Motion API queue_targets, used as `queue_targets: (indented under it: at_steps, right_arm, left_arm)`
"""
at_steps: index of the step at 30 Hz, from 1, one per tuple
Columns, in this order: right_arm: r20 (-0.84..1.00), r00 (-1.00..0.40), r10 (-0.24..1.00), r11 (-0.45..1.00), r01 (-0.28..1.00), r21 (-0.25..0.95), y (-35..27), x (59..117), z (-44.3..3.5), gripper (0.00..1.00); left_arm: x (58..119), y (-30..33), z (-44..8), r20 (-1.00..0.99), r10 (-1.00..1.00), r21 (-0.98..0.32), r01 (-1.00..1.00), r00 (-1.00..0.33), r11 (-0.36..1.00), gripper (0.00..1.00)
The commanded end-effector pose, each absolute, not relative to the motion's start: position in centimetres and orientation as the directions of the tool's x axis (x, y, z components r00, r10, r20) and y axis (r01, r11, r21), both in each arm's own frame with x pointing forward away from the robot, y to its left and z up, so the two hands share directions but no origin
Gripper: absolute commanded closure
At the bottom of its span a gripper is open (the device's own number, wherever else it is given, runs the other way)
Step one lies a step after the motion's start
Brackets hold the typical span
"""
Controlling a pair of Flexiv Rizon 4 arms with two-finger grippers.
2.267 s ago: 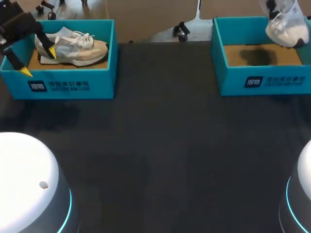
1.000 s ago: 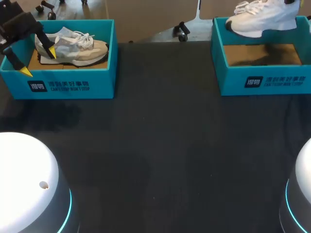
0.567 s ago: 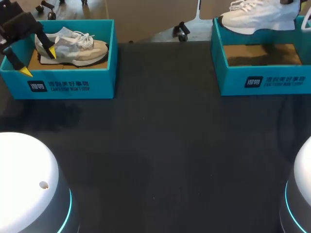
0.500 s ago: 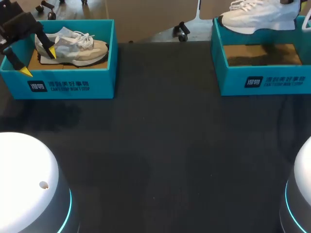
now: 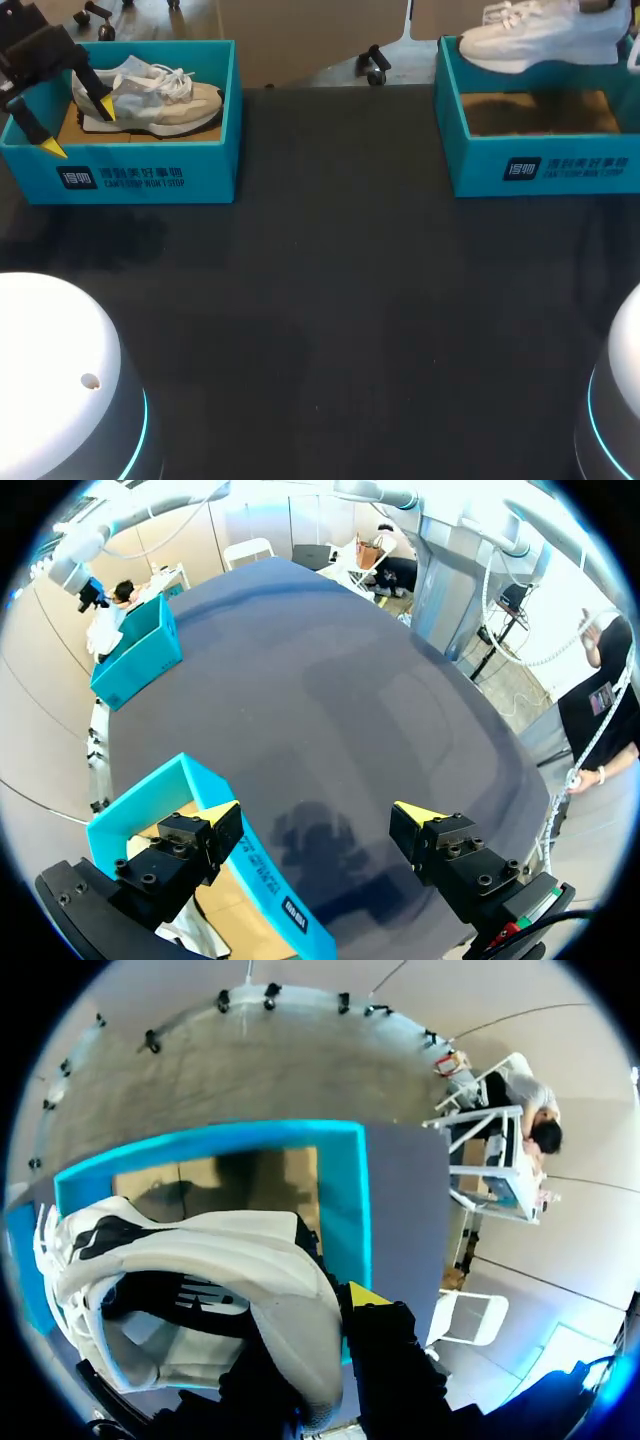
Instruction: Take the shoe out of the shoebox, open the shoe tongue, remove and reinsert the insole, then place the shoe into the shoebox
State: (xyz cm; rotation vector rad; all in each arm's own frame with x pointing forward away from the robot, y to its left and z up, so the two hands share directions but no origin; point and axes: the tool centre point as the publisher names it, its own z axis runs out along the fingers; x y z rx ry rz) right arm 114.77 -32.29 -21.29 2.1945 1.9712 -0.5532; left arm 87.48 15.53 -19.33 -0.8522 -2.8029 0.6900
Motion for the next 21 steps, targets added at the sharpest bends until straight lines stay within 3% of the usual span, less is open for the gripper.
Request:
queue_targets:
  at_steps: [1, 13, 21]
  right_arm:
    - [-0.36, 0.076, 0.93, -0.093, 0.995, -0.031, -32.0, 112.3, -22.1, 1.0]
    - [-0.36, 0.076, 0.93, -0.093, 0.995, -0.031, -32.0, 112.3, -22.1, 1.0]
    - [-0.357, 0.033, 0.933, -0.008, 0.997, 0.073, -32.7, 112.4, -23.6, 1.0]
  left_arm:
    - [87.5, 15.6, -19.3, -0.006, 0.556, -0.461, 0.496, -0.831, 0.736, 0.0]
    - [87.5, 15.6, -19.3, -0.006, 0.556, -0.461, 0.496, -0.831, 0.736, 0.0]
    - [87.5, 15.6, -19.3, -0.006, 0.556, -0.461, 0.496, -0.831, 0.736, 0.0]
